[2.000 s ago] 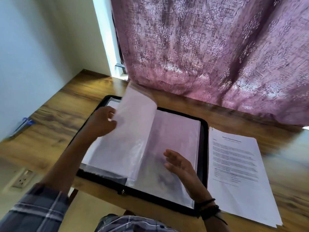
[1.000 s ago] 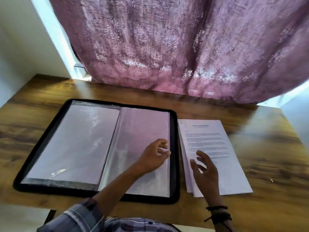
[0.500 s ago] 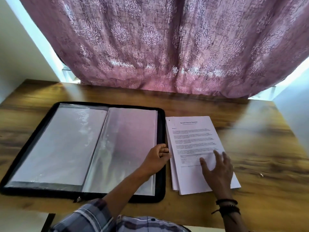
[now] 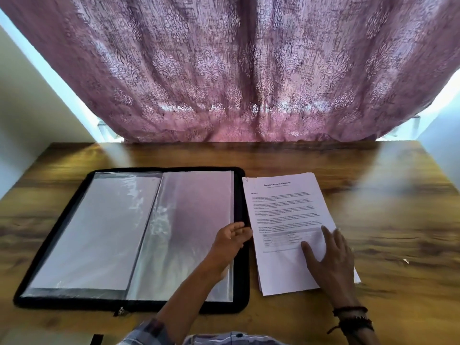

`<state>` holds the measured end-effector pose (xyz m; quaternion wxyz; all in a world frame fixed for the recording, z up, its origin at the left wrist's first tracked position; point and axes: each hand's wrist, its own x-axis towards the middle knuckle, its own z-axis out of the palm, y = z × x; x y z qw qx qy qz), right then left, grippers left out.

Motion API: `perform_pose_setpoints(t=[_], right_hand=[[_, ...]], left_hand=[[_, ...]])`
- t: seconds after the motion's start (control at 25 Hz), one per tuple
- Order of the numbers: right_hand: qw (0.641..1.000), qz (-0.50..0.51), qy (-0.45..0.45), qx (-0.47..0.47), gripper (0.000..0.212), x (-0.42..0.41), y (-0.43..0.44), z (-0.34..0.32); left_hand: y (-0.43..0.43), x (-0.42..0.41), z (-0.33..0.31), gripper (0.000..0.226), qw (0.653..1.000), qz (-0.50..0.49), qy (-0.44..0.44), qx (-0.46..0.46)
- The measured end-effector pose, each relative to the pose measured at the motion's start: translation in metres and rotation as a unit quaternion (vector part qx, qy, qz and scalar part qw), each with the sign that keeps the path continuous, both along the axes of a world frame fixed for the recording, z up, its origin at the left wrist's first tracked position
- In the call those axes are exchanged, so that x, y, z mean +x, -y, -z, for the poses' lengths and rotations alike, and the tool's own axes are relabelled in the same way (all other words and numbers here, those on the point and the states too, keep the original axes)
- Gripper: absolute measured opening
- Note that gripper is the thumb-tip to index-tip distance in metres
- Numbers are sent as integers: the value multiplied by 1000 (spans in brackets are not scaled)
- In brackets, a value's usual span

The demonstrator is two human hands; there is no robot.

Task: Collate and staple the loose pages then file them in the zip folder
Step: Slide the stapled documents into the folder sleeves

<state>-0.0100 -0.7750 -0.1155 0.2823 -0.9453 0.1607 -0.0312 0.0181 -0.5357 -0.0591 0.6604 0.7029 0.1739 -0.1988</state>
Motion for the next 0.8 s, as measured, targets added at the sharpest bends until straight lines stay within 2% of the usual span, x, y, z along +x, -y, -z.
perform_pose_setpoints(t=[0.08,0.24,0.52,0.64,0.8], right_hand=[[999,-14,-12,-27,82,-5,-6,1],[997,-44,14,-64,94,-11,-19,2],[996,-73,17,-47,95,-10,-28,7],[997,-76,15,-26,93,-9,-24,8],[996,-78,15,44,85,-6,-18,0]], left_hand=[[-1,1,-1,53,1000,-4,-10,-16],[2,3,-5,28,999,21,-7,-33],[6,1,-2,22,999,-7,9,-43],[12,-6,-1,21,999,-8,43,-7],[21,-13,-10,25,990,-12,136,33]])
